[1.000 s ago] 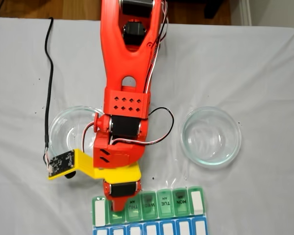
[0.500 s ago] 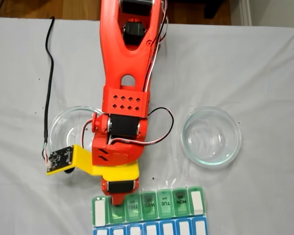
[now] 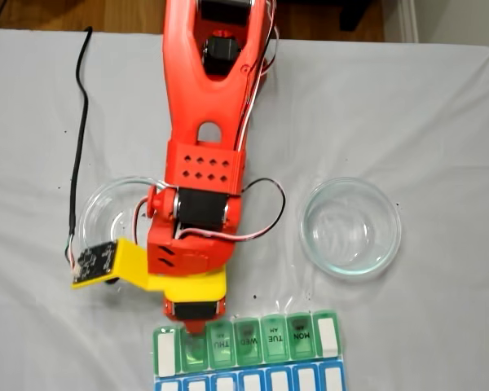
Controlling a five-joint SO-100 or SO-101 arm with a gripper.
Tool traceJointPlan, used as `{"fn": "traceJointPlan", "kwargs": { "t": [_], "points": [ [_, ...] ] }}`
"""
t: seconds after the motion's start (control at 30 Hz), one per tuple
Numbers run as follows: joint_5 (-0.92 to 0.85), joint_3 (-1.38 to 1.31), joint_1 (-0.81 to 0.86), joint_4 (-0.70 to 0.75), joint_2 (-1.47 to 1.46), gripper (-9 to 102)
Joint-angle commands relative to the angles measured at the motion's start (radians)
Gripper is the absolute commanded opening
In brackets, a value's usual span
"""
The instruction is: Sort medicines into box.
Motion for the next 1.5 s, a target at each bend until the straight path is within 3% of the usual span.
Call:
{"fn": "traceJointPlan", "kwargs": {
  "t": [0.0,0.13,0.33,0.5,0.67,0.77,1.03,1.47],
  "points": [
    [0.0,0.028,-0.031,-0.103,0.232,0],
    [0.015,0.112,-0.046,-0.104,0.445,0],
    [-0.029,0.307,-0.084,0.071,0.742,0],
    [-0.132,0.529,-0.179,0.327,1.108,0],
    [-0.149,0.681,-0.195,0.407,1.278,0],
    [-0.173,0.735,-0.232,0.476,1.279,0],
    [-0.202,0.957,-0.25,0.491,1.279,0],
    [-0.092,0.919,-0.252,0.67,1.278,1]
  ]
}}
